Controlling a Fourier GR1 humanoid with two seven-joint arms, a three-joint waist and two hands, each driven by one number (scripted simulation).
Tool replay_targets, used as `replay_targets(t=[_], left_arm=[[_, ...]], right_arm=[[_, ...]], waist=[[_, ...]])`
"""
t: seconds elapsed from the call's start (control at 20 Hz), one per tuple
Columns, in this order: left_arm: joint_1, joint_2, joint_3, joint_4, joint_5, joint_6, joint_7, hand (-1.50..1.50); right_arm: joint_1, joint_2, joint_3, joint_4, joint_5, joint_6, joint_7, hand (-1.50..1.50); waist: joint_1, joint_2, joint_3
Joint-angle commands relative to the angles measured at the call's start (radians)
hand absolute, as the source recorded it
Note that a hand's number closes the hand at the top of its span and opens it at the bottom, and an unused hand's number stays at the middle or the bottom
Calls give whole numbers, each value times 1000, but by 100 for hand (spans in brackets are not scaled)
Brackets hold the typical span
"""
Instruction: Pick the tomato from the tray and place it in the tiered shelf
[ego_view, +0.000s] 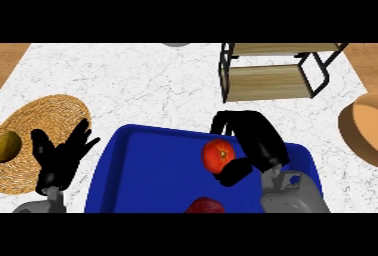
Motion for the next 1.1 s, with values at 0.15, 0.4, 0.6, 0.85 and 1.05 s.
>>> replay_targets(t=[0.15, 0.4, 0.6, 0.85, 1.05], left_arm=[[-12, -2, 11, 51, -1, -9, -8, 0], [-28, 0, 5, 16, -5, -2, 44, 0], [32, -33, -33, -16, -32, 6, 23, 0], [-41, -31, -6, 44, -30, 15, 29, 0], [28, -7, -4, -21, -11, -32, 29, 0]], right_arm=[[-121, -3, -112, -381, -3, 108, 253, 150], [-292, -44, -317, -486, -136, 277, 411, 150], [-495, -88, -443, -433, -206, 343, 527, 150], [-689, -175, -572, -181, -246, 296, 505, 150], [-742, -246, -617, -51, -209, 228, 439, 150]], waist=[[-11, 3, -9], [2, 6, -7], [10, 6, -8], [14, 11, -8], [26, 11, -7]])
